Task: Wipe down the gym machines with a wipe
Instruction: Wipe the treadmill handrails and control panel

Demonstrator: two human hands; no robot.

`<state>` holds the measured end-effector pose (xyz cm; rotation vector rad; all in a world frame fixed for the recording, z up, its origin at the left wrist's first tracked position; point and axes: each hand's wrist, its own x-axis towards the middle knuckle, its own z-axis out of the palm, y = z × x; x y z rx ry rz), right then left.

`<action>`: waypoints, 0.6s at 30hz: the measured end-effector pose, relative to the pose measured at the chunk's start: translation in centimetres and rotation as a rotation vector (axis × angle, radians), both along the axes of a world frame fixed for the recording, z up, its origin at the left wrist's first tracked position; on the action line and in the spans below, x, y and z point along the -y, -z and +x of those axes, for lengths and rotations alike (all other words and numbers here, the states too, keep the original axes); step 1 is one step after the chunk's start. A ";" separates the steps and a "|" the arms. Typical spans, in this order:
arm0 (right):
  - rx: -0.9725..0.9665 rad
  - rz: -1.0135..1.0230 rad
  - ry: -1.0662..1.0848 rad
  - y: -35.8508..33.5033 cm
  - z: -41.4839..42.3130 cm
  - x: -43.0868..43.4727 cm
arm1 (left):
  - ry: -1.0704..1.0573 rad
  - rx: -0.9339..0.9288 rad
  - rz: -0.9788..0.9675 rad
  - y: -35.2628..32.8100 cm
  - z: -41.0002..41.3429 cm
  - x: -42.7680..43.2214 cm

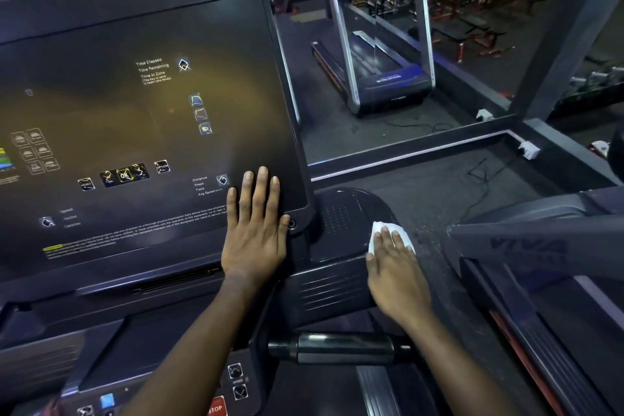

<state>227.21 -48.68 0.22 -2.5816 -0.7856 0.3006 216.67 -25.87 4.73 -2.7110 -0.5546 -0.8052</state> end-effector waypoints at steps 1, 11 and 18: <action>-0.013 -0.001 0.013 0.0 0.4 -0.5 | 0.002 0.005 -0.006 0.0 0.0 0.0; -0.078 -0.005 -0.060 0.0 5.9 -3.9 | 0.019 0.019 -0.050 -0.7 -0.4 0.3; -0.058 0.063 0.008 0.5 0.4 1.7 | 0.106 0.163 -0.133 -3.8 2.6 2.2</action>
